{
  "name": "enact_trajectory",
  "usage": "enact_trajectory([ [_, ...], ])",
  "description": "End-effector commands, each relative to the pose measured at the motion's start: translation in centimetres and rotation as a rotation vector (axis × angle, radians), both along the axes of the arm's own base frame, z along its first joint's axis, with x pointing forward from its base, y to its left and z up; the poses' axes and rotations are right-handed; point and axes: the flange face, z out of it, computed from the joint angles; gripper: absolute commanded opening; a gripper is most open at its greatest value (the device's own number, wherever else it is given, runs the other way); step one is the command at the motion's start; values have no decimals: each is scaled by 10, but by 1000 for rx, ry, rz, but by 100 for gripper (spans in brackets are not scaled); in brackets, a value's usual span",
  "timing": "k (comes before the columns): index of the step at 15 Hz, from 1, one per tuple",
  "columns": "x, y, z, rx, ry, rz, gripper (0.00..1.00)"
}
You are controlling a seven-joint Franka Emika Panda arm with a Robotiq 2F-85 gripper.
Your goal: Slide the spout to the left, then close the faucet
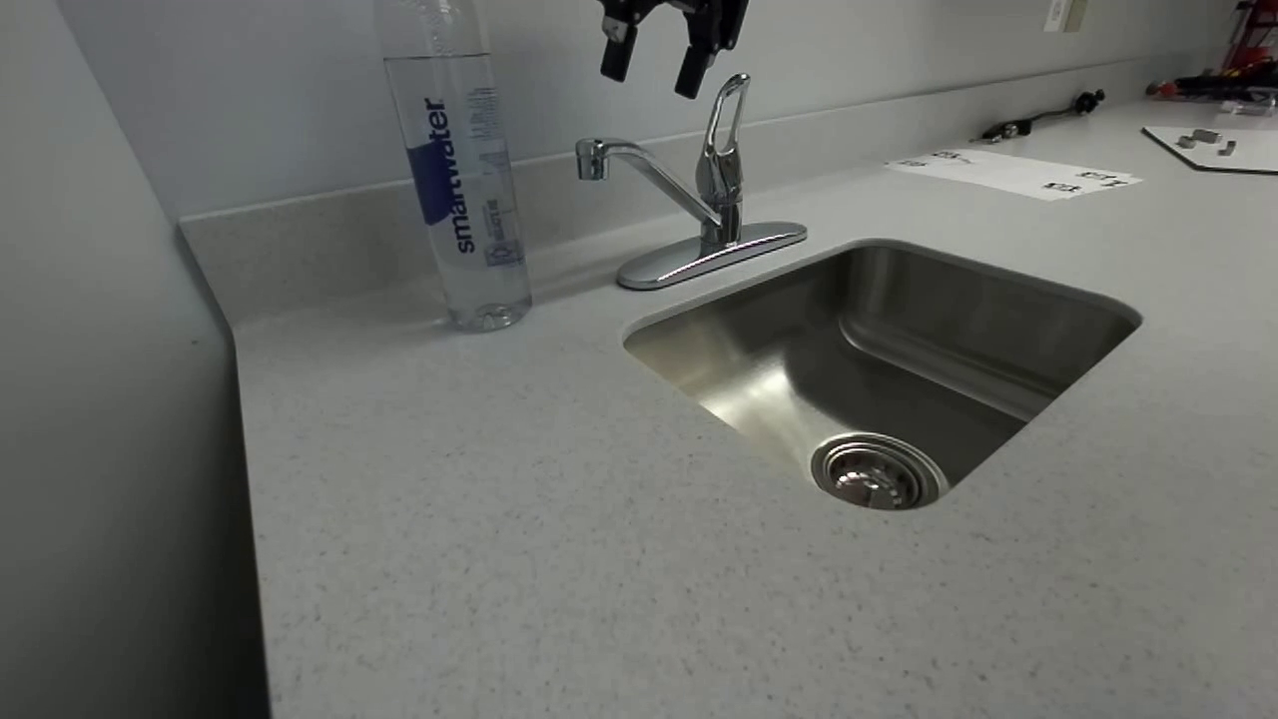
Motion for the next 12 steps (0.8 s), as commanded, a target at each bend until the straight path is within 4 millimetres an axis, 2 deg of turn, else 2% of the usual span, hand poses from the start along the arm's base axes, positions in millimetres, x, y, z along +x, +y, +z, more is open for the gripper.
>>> enact_trajectory([
  [1, -4, -16, -5, 10, 45, -11, 100],
  [6, -11, -42, -22, 8, 117, -38, 100],
  [12, -29, -57, -41, -20, 189, -30, 100],
])
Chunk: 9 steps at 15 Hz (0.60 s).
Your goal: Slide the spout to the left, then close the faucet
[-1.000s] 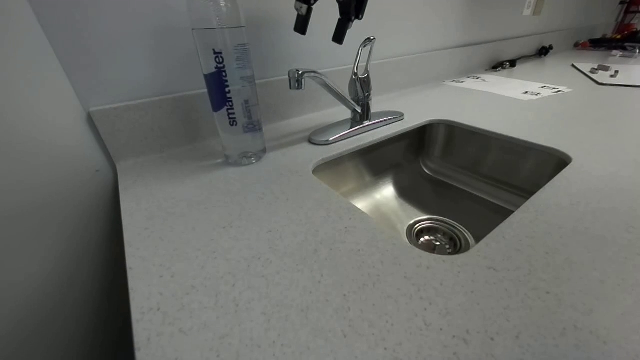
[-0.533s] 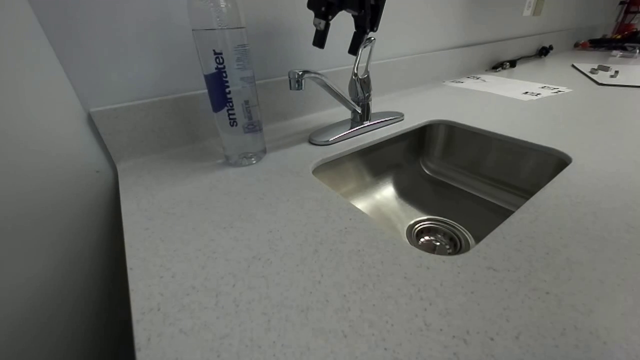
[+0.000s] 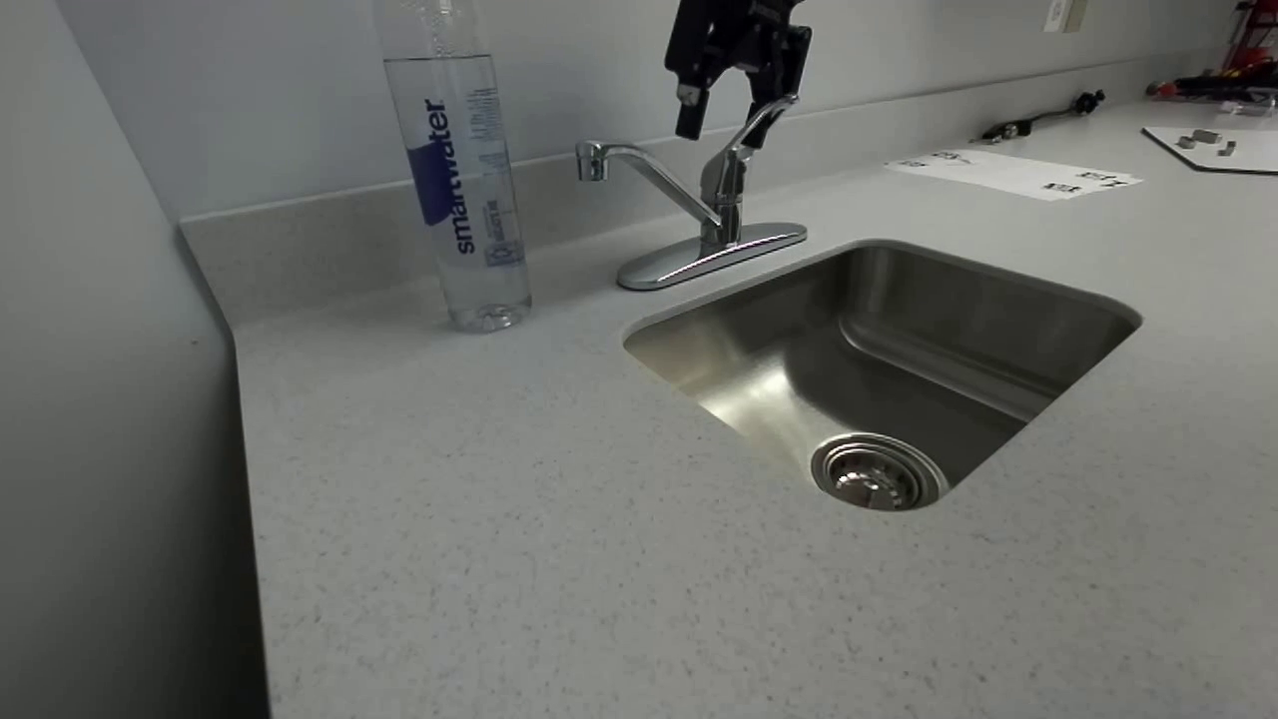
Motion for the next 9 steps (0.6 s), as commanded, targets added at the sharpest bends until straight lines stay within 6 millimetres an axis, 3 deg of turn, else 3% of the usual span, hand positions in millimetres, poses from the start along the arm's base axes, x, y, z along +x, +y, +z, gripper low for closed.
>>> enact_trajectory([
  [1, -20, -10, 0, 0, 49, 18, 100],
  [9, -36, -18, 5, -11, 52, 23, 100],
])
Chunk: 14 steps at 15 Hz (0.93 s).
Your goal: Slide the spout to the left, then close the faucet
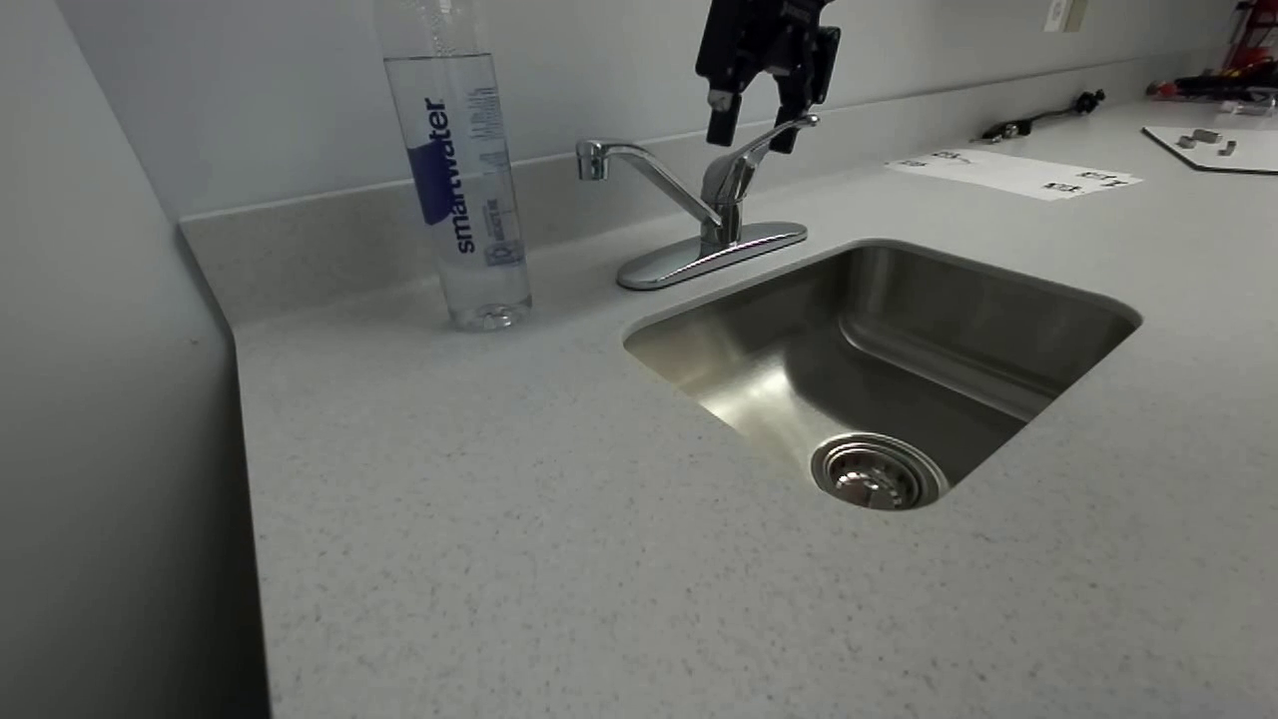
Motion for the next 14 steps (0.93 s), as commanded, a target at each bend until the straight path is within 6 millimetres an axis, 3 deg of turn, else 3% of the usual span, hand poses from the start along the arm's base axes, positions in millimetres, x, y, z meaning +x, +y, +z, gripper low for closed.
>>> enact_trajectory([
  [1, -14, -15, 10, 2, 2, 8, 100],
  [9, -16, -17, 55, 21, -164, 51, 100],
  [14, -44, -17, 99, 26, -224, 85, 100],
])
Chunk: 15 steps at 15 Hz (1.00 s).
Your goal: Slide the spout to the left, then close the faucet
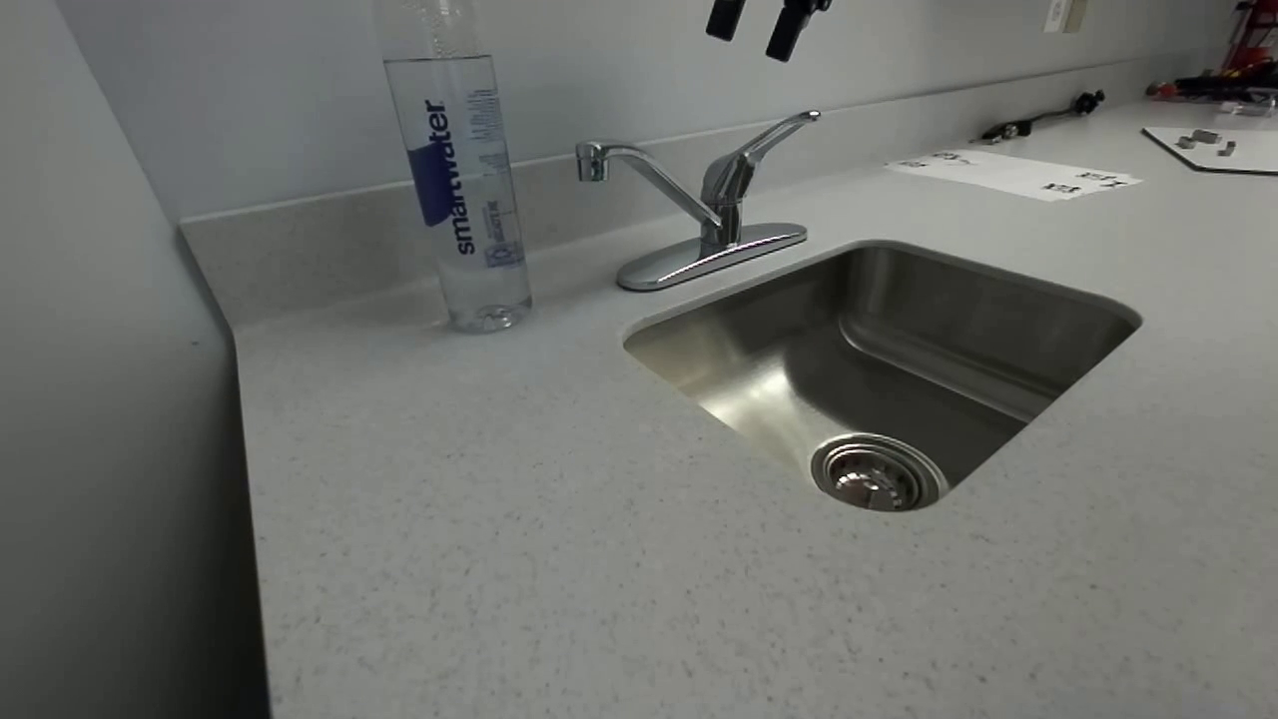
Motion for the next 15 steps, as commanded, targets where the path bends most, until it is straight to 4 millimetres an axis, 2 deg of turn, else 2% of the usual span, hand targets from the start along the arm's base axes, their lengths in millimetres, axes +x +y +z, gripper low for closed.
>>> enact_trajectory([
  [1, -39, -7, 33, 1, -31, 44, 100],
  [4, -71, -16, 53, -24, -46, 70, 100],
  [7, -106, -30, 64, -40, -66, 92, 100],
  [11, -154, -50, 67, -42, -74, 118, 100],
  [15, -193, -64, 65, -29, -88, 136, 100],
])
